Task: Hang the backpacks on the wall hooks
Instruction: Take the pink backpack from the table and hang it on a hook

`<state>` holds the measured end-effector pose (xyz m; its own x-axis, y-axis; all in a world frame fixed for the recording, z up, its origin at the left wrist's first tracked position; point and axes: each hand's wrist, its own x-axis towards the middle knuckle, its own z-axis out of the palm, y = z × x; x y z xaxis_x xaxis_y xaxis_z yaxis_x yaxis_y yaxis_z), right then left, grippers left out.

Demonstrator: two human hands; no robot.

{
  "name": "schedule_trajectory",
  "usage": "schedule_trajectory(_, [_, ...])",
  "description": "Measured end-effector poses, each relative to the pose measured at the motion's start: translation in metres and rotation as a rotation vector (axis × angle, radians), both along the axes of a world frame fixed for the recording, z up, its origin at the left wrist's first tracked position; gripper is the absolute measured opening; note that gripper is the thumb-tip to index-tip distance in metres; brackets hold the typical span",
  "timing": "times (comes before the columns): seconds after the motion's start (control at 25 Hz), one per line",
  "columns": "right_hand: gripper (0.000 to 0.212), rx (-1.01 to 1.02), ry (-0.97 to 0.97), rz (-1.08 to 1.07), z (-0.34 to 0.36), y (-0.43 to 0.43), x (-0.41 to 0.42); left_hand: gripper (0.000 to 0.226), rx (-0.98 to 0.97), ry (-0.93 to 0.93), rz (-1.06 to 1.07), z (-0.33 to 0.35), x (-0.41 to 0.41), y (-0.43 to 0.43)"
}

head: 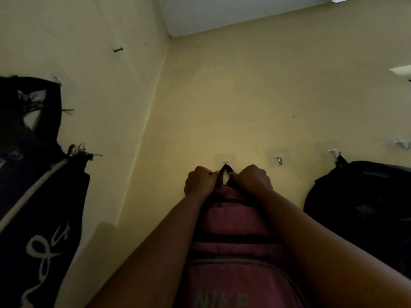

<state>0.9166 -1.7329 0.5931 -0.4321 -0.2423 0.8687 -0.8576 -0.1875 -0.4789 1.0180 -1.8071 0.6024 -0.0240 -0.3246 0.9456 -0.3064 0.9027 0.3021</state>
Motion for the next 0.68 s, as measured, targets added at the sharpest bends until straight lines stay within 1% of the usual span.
schedule_trajectory(0.16, [0.047,0.15,-0.003,0.019,-0.016,0.009,0.005,0.032,-0.07,-0.061,-0.029,-0.027,0.008,0.004])
schedule_trajectory(0.32, [0.037,0.152,0.071,0.035,-0.036,0.034,0.012,0.035,-0.142,-0.081,-0.065,-0.051,0.024,0.022])
schedule_trajectory(0.4, [0.039,0.171,0.114,0.011,-0.05,0.051,0.018,0.04,-0.114,-0.063,-0.135,-0.066,0.032,0.034])
schedule_trajectory(0.44, [0.041,0.165,0.103,0.023,-0.058,0.056,0.019,0.043,-0.084,-0.06,-0.158,-0.076,0.034,0.038])
schedule_trajectory(0.56, [0.041,0.131,0.054,0.077,-0.084,0.082,0.02,0.048,0.023,-0.043,-0.233,-0.099,0.046,0.06])
schedule_trajectory(0.68, [0.044,0.099,-0.044,0.16,-0.107,0.105,0.02,0.046,0.128,0.03,-0.371,-0.122,0.056,0.093])
